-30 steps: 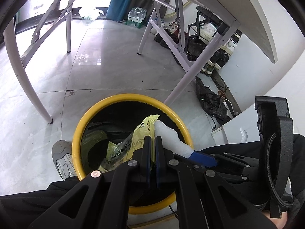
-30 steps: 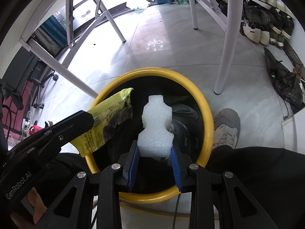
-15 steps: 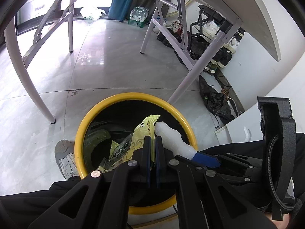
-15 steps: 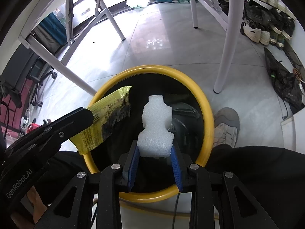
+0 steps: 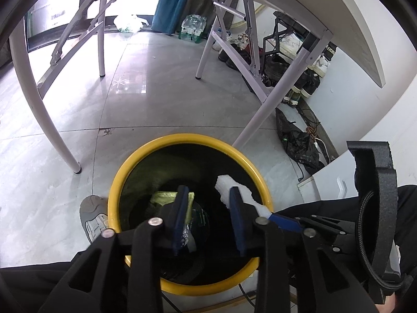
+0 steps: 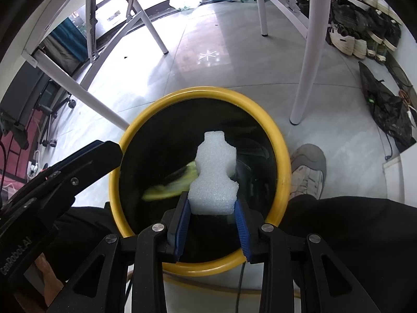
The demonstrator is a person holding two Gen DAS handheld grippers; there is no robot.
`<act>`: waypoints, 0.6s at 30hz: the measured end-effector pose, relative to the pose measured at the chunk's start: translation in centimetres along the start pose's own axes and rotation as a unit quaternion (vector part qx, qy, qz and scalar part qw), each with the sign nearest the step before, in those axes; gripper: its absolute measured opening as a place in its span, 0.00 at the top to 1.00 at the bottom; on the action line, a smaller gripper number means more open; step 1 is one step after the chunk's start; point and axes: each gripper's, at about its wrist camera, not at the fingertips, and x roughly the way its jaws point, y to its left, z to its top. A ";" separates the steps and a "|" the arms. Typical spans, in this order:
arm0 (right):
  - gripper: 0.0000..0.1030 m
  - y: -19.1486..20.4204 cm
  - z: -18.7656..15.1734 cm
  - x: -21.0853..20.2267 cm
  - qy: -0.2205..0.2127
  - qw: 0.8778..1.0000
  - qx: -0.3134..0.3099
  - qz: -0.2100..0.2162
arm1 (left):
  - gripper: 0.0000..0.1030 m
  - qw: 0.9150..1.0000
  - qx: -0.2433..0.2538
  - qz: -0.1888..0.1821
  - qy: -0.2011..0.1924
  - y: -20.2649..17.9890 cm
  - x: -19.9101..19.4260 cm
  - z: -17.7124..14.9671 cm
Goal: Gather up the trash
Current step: 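Open both grippers to drop the wrapper and foam block into the bin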
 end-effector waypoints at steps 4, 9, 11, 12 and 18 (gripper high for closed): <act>0.59 -0.1 0.0 -0.1 -0.004 1.000 0.004 0.001 | 0.53 1.000 -0.003 0.001 -0.005 0.1 -0.1 0.1; 0.48 -0.4 0.0 -0.2 -0.007 1.000 0.012 -0.001 | 0.43 1.000 -0.004 0.013 -0.010 0.1 -0.2 0.1; 0.40 -0.5 0.0 -0.2 -0.008 1.000 0.016 -0.003 | 0.39 1.000 -0.005 0.021 -0.013 0.1 -0.2 0.1; 0.38 -0.6 0.0 -0.3 -0.009 1.000 0.018 -0.005 | 0.37 1.000 -0.006 0.025 -0.014 0.2 -0.3 0.1; 0.23 -0.8 0.1 -0.2 -0.009 1.000 0.025 -0.015 | 0.36 0.999 -0.022 0.043 -0.015 0.8 -0.2 0.0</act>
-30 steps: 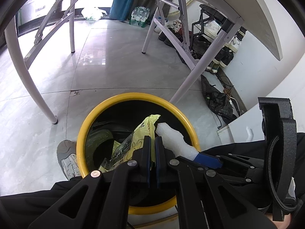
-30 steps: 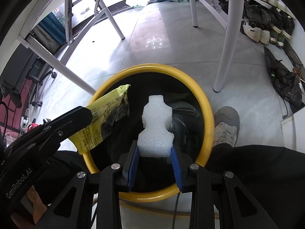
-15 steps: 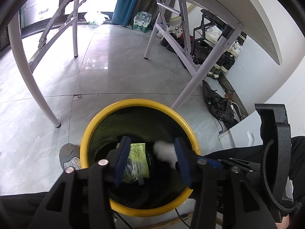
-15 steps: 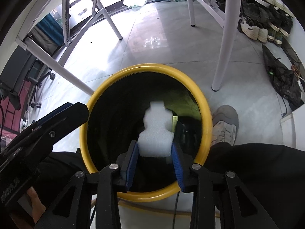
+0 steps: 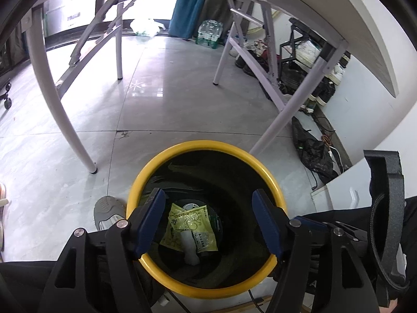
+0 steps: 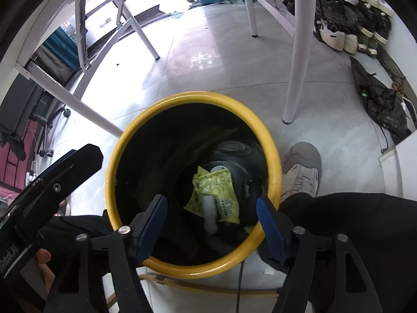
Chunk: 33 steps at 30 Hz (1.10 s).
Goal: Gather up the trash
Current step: 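Open both grippers to drop the wrapper and foam block into the bin, then raise both tools back up toward the table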
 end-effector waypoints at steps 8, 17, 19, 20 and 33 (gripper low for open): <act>0.18 0.4 0.0 -0.4 -0.024 0.999 -0.017 -0.015 | 0.26 1.000 -0.003 0.012 -0.001 0.1 0.0 -0.1; 0.00 0.2 0.3 -0.7 -0.037 0.999 -0.011 -0.021 | 0.15 0.999 -0.019 0.029 -0.017 0.9 -0.5 0.0; 0.00 0.2 0.4 -0.8 -0.042 0.999 -0.009 -0.026 | 0.08 0.999 -0.022 0.030 -0.021 1.1 -0.6 0.1; 0.00 0.2 0.4 -0.9 -0.045 0.999 -0.007 -0.027 | 0.06 0.999 -0.024 0.032 -0.022 1.1 -0.6 0.1; 0.00 -0.2 0.7 -2.5 -0.062 0.998 0.018 -0.014 | 0.01 0.996 -0.035 0.043 -0.063 1.9 -3.6 0.5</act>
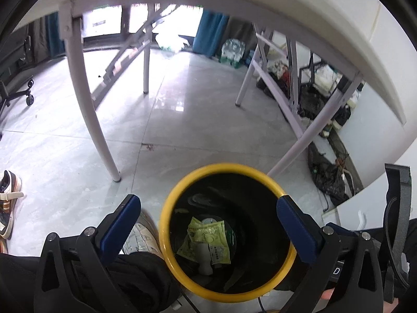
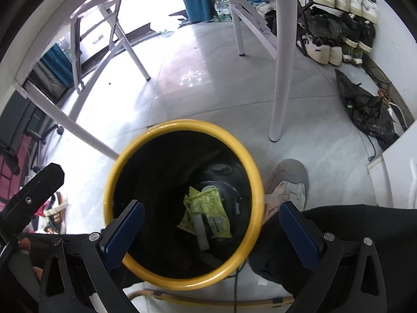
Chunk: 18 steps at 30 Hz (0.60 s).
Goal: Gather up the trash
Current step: 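Raise both tools back up toward the table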
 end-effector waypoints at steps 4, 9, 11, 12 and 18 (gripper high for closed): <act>0.00 0.6 0.7 -2.5 -0.043 0.999 -0.005 0.015 | 0.01 0.999 0.001 -0.002 -0.041 -0.1 -2.5 0.6; 0.00 1.9 1.3 -6.9 -0.107 0.993 -0.033 0.040 | 0.01 0.995 0.016 -0.006 -0.095 -0.3 -5.9 1.5; 0.00 2.6 1.6 -8.9 -0.142 0.988 -0.053 0.040 | 0.01 0.993 0.015 -0.012 -0.114 0.0 -6.9 2.1; 0.00 3.0 1.8 -9.6 -0.153 0.986 -0.060 0.040 | 0.01 0.992 0.014 -0.017 -0.123 0.1 -7.5 2.5; 0.00 4.9 3.4 -14.5 -0.231 0.966 -0.105 0.041 | 0.01 0.983 0.027 -0.027 -0.182 0.2 -10.6 5.6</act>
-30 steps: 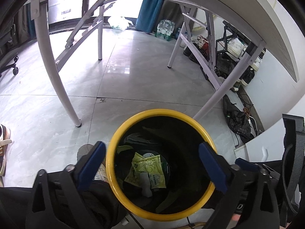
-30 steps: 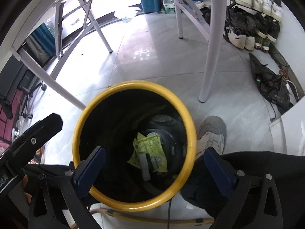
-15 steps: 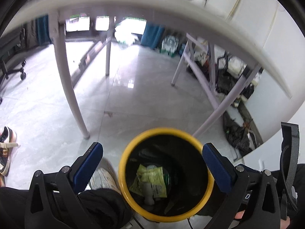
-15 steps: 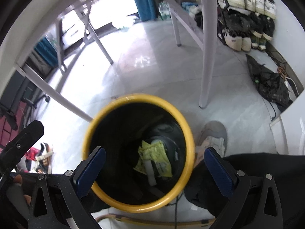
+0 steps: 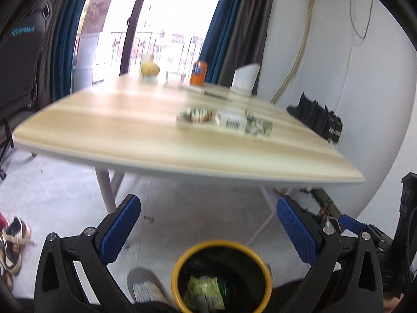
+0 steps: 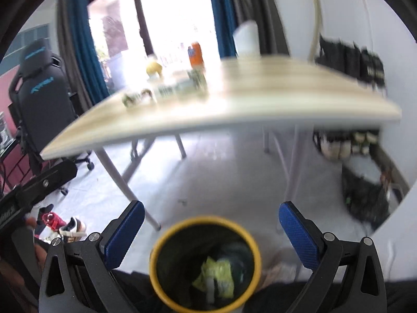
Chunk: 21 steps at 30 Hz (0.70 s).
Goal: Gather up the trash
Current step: 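Raise both tools back up toward the table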
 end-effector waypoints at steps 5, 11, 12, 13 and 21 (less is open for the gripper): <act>0.00 0.6 3.5 -1.5 -0.049 0.999 -0.019 0.002 | 0.01 0.999 0.022 0.003 -0.039 -0.7 -0.5 3.1; 0.00 1.5 6.2 -1.5 -0.081 0.996 -0.038 0.001 | 0.01 0.997 0.039 0.013 -0.062 -1.2 -0.1 5.3; 0.00 1.3 6.7 -1.8 -0.087 0.995 -0.040 0.002 | 0.01 0.997 0.045 0.018 -0.063 -1.4 0.1 5.5; 0.00 1.5 7.2 -1.8 -0.094 0.995 -0.043 0.001 | 0.01 0.996 0.053 0.018 -0.066 -1.5 0.2 5.7; 0.00 1.5 10.6 -1.7 -0.117 0.992 -0.054 0.004 | 0.01 0.993 0.062 0.004 -0.104 -1.3 0.6 7.5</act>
